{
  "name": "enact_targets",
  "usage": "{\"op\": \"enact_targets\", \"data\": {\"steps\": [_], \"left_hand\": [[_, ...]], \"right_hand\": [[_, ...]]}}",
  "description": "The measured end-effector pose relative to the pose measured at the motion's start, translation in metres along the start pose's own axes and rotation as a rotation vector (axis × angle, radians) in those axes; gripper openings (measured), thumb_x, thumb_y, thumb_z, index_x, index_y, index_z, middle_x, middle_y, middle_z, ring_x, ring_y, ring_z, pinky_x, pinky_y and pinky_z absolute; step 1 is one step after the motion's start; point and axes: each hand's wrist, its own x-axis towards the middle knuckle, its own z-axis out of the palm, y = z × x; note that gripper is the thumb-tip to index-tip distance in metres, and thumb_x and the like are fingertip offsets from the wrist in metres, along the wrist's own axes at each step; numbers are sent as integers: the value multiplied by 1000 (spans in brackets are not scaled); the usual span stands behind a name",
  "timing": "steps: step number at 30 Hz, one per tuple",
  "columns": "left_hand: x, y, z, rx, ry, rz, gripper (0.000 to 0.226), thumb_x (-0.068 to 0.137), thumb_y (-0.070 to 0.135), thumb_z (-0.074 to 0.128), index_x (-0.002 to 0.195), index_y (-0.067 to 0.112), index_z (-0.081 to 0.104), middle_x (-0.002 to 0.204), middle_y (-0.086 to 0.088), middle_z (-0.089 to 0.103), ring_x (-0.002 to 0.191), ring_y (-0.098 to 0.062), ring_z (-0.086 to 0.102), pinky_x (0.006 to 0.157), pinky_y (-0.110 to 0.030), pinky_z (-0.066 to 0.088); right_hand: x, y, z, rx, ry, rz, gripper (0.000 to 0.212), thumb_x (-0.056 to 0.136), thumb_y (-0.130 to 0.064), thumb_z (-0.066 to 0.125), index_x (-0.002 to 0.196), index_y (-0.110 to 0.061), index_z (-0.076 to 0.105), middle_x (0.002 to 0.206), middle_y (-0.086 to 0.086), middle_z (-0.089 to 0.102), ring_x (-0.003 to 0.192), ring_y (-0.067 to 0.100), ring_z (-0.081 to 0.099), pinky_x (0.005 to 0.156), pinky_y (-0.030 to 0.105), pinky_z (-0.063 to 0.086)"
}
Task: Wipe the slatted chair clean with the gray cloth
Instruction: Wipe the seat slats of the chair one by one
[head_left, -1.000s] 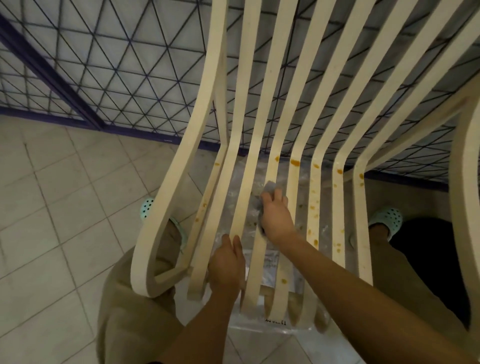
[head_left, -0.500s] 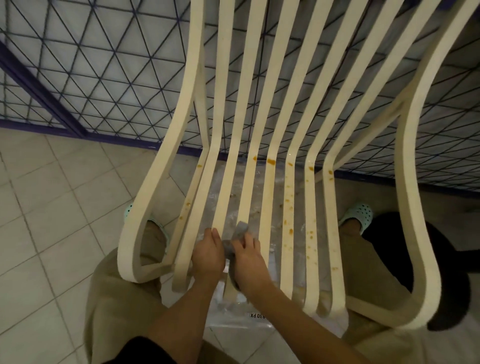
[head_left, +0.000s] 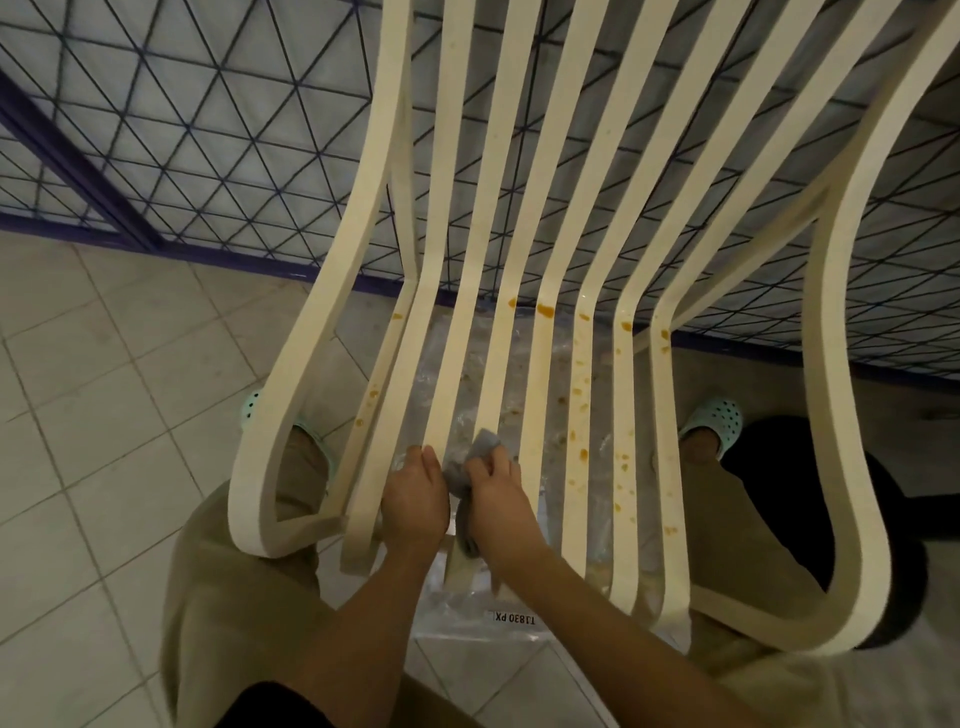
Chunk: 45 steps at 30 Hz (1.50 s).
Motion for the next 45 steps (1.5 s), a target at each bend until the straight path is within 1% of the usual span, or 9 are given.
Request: {"op": "enact_targets", "data": {"steps": [3, 5, 9, 15, 23, 32, 35, 38, 45], "left_hand": [[2, 4, -2, 116, 8, 47, 21, 101, 19, 47, 84, 10, 56, 55, 4, 32, 41, -5, 16, 44, -19, 4], [4, 2, 1, 173, 70, 108, 23, 99, 18, 52, 77, 11, 54, 52, 6, 28, 40, -6, 18, 43, -18, 4], [4, -3, 7, 102, 91, 74, 33, 104, 30, 31, 89, 12, 54, 54, 5, 38, 43, -9, 35, 41, -22, 21], [6, -1, 9, 65, 91, 19, 37, 103, 33, 31, 98, 9, 60, 54, 0, 46, 44, -19, 51, 41, -27, 38], [5, 0, 6, 116, 15, -18, 44, 103, 38, 26, 118, 11, 57, 62, -3, 53, 53, -22, 58, 42, -26, 33], [4, 0, 9, 65, 40, -24, 45, 103, 38, 26, 122, 9, 56, 53, 3, 44, 45, -20, 50, 38, -26, 35], [4, 0, 9, 45, 55, 4, 41, 104, 36, 28, 110, 8, 57, 50, 4, 38, 41, -15, 43, 39, -25, 31], [4, 0, 8, 3, 59, 46, 35, 104, 33, 28, 91, 11, 52, 56, 0, 43, 53, -26, 55, 48, -29, 37], [6, -2, 10, 8, 76, 56, 36, 104, 32, 31, 90, 10, 55, 64, -4, 51, 55, -19, 47, 53, -28, 34]], "right_hand": [[20, 0, -9, -36, 12, 5, 37, 94, -3, 47, 130, -7, 46, 131, 15, 39, 120, 35, 40, 97, 44, 41], [36, 1, -13, -49, 16, 5, 38, 93, -3, 46, 131, -7, 46, 132, 15, 38, 120, 36, 40, 98, 44, 40], [70, 8, -24, -88, 25, 10, 38, 92, 0, 48, 129, -6, 45, 132, 16, 36, 119, 36, 39, 92, 42, 44], [125, 14, -42, -176, 46, 17, 35, 93, 2, 47, 127, -5, 47, 132, 17, 35, 120, 37, 37, 89, 41, 45], [176, 15, -58, -194, 91, 67, 41, 93, 7, 42, 133, -4, 43, 136, 21, 32, 120, 40, 36, 89, 41, 43], [123, 11, -42, -168, 60, 68, 44, 91, 4, 48, 133, -7, 41, 134, 19, 31, 116, 38, 37, 84, 42, 47], [92, 7, -33, -163, 36, 62, 43, 92, 0, 49, 133, -9, 40, 136, 17, 30, 120, 38, 35, 86, 42, 47], [63, 1, -23, -151, -3, 76, 45, 93, -1, 48, 136, -10, 39, 143, 17, 25, 128, 39, 31, 90, 41, 47], [11, -5, -3, -92, -57, 72, 56, 83, -1, 61, 134, -12, 40, 145, 16, 26, 129, 36, 31, 96, 40, 45]]}}
